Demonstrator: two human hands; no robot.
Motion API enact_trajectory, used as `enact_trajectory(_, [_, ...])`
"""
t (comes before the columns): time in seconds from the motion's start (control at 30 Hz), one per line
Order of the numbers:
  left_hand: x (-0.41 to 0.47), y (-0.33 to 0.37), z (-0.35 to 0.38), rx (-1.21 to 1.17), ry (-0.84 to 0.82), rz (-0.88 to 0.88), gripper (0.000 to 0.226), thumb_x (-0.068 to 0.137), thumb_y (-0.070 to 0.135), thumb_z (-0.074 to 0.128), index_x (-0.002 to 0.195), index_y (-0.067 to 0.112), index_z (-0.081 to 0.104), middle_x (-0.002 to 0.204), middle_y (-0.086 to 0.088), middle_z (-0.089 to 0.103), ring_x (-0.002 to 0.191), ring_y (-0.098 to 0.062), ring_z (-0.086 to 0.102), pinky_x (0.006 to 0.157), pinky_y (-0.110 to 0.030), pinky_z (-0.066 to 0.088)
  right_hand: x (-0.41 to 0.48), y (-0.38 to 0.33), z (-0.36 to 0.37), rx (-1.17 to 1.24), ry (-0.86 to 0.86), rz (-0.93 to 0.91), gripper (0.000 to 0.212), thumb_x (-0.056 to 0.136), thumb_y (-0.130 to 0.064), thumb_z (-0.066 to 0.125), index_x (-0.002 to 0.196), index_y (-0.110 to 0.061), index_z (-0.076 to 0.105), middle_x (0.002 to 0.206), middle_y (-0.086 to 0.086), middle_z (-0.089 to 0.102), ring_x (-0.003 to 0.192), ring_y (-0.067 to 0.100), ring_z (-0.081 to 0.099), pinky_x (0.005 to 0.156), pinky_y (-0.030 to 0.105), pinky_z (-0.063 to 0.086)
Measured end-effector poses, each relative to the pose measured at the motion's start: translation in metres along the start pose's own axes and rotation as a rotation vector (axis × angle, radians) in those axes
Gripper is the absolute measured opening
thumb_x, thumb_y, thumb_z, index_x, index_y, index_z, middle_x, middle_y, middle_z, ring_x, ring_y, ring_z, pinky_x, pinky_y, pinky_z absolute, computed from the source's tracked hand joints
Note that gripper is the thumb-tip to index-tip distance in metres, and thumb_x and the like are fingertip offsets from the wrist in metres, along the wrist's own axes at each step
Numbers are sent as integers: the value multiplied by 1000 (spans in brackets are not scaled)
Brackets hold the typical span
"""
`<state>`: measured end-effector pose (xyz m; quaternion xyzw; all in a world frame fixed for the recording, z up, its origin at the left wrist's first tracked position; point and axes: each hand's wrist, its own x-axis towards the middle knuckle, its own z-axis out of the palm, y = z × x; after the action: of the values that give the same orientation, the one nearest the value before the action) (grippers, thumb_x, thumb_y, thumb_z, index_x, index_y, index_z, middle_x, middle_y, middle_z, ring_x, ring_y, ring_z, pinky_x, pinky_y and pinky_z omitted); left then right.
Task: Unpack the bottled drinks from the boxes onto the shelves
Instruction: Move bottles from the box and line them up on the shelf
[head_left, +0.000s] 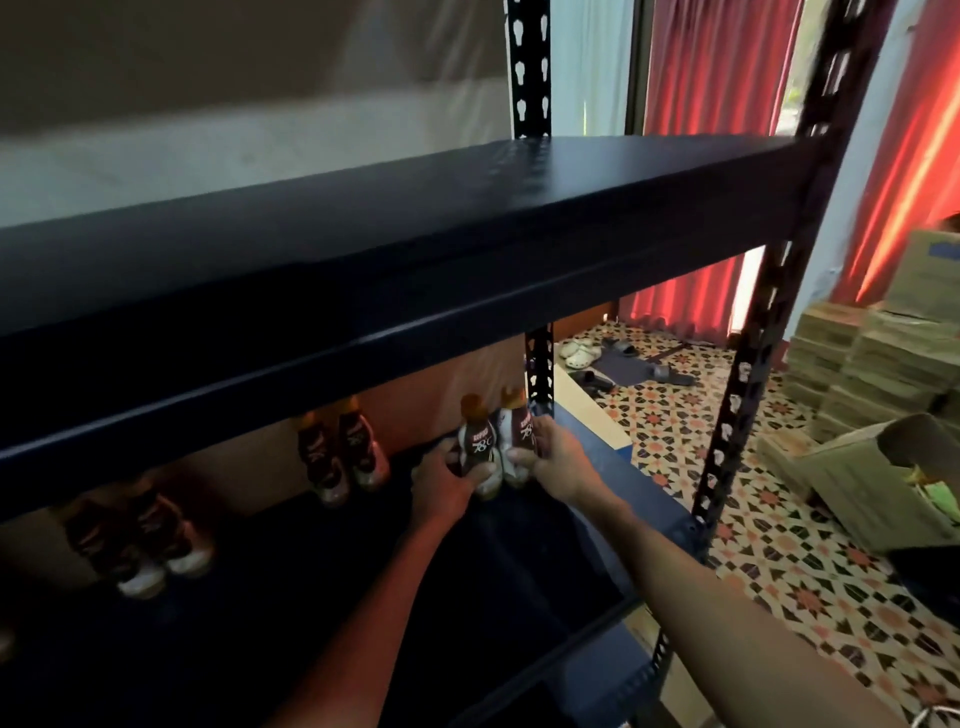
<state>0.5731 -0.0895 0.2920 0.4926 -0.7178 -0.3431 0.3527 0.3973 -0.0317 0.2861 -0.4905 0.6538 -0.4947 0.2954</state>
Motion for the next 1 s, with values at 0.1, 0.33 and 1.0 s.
enact_trajectory(0.1, [29, -3, 11, 17, 33, -4, 35, 74, 21, 87, 104, 13, 71, 91, 6, 69, 88, -11, 65, 65, -7, 38, 31, 9, 1, 8, 8, -13, 39, 80, -33, 78, 112, -26, 57, 108, -4, 72, 104, 15, 69, 96, 47, 55])
enact_trajectory(0.33, [85, -17, 26, 41, 26, -135, 60, 78, 38, 83, 125, 12, 56, 120, -4, 67, 110, -22, 63, 87, -26, 45, 76, -1, 2, -46, 42, -31, 35, 90, -19, 74, 121, -18, 58, 105, -4, 70, 99, 15, 67, 94, 38, 53])
enact_trajectory(1.0, [65, -6, 13, 139, 33, -235, 98, 84, 57, 70, 156, 22, 14, 152, -13, 41, 135, -36, 44, 108, -40, 38, 65, -1, 19, -47, 213, 0, 90, 91, -37, 73, 160, -26, 17, 152, 3, 45, 141, 22, 41, 117, 43, 35])
